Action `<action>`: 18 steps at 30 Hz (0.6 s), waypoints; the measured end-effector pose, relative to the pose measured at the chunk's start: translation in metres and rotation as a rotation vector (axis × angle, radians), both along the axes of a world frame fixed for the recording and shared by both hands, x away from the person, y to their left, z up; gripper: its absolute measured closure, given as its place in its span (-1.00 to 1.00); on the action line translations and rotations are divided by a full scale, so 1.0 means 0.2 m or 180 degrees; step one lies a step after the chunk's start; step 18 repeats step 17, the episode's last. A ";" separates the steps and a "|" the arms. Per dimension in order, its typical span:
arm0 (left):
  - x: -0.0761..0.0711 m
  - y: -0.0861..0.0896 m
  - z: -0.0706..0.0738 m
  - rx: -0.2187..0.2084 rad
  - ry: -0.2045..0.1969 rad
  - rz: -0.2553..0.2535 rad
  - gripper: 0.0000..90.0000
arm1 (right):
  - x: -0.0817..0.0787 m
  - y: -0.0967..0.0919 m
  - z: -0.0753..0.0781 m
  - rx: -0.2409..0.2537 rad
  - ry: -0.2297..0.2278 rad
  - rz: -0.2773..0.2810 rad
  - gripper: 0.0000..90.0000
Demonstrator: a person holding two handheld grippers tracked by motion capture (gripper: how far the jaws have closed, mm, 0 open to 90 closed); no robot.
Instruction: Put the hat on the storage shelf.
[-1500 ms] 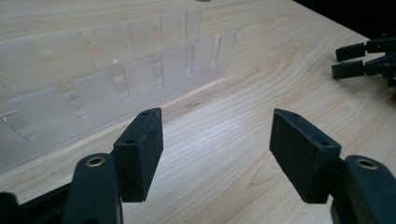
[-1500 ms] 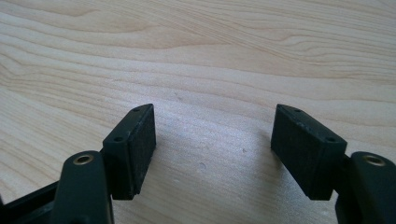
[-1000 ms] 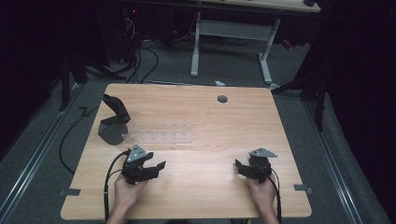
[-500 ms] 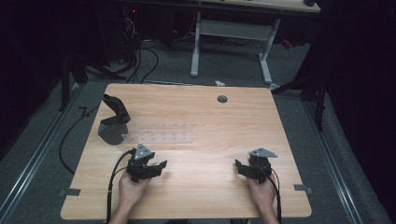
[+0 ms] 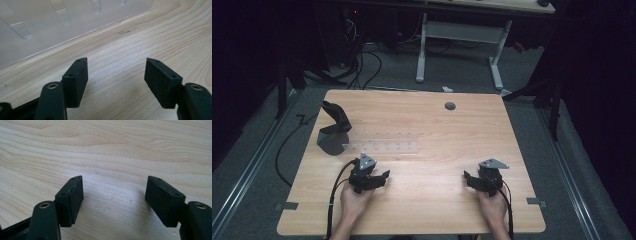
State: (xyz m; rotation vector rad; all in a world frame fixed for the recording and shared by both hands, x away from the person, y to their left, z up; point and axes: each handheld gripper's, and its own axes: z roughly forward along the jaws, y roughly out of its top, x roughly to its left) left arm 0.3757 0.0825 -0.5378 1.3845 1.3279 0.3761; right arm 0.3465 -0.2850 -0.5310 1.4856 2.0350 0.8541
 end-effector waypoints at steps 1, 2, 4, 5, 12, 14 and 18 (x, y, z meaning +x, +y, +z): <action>0.00 0.00 -0.01 0.0036 0.0004 0.0011 -0.20 | 0.00 0.00 0.00 0.0000 0.0000 0.0000 -0.31; 0.00 0.00 -0.02 0.0073 0.0005 0.0028 -0.20 | 0.00 0.00 0.00 0.0000 0.0000 -0.0001 -0.31; 0.00 -0.01 -0.03 0.0155 0.0006 0.0029 -0.22 | 0.00 0.00 0.00 0.0000 -0.0001 0.0001 -0.31; 0.00 -0.01 -0.04 0.0193 -0.0015 0.0018 -0.23 | 0.00 0.00 0.00 0.0001 0.0000 -0.0001 -0.31; 0.01 -0.01 -0.04 0.0159 -0.0037 0.0018 -0.29 | 0.00 0.00 0.00 0.0000 -0.0001 0.0000 -0.31; 0.01 -0.01 -0.04 0.0161 -0.0039 0.0023 -0.30 | 0.00 0.00 0.00 0.0000 -0.0001 0.0000 -0.31; 0.01 -0.01 -0.04 0.0162 -0.0036 0.0022 -0.32 | 0.00 0.00 0.00 0.0000 -0.0001 0.0000 -0.31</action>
